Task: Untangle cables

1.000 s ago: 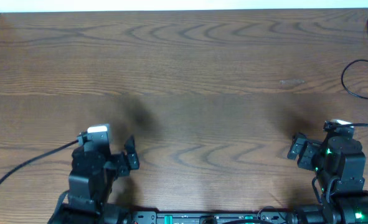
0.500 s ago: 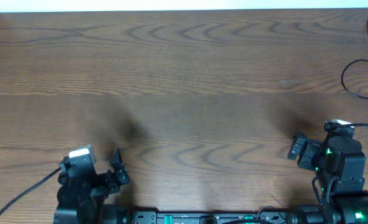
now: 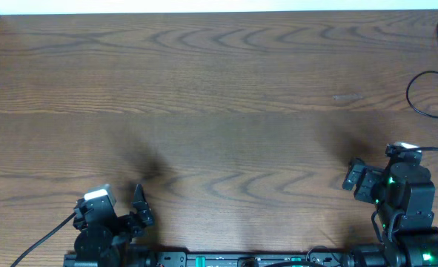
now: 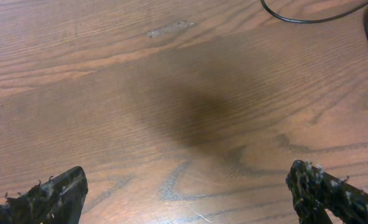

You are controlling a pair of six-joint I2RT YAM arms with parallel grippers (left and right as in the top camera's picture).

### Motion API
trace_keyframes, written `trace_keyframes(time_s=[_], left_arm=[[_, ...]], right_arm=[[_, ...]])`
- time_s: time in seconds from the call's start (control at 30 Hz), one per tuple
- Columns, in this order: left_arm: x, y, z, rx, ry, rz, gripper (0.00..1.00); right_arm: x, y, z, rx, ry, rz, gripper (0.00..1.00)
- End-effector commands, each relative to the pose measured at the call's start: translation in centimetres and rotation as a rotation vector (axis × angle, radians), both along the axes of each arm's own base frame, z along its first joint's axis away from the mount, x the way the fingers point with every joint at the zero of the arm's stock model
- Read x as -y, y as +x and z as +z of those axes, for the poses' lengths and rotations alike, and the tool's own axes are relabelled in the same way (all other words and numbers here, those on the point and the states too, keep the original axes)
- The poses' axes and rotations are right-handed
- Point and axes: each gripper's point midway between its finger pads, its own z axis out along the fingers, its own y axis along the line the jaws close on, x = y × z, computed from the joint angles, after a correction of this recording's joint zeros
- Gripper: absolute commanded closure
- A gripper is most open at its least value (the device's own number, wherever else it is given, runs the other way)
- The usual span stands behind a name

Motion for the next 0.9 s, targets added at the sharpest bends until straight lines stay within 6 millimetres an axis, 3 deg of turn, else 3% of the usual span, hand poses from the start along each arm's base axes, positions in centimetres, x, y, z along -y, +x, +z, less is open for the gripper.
trace_keyframes(time_s=[0.0, 0.37, 0.87], left_arm=[[-0.3, 0.0, -0.3, -0.002, 0.008, 0.015, 0.02], [-0.3, 1.4, 0.4, 0.064, 0.005, 0.019, 0.02], [-0.6, 3.9, -2.3, 0.079, 0.005, 0.041, 0.02]], right_arm=[[0.1, -0.1, 0.0, 0.002, -0.001, -0.010, 0.01], [0.1, -0.1, 0.0, 0.002, -0.001, -0.010, 0.01], [0.1, -0.1, 0.0, 0.002, -0.001, -0.010, 0.01]])
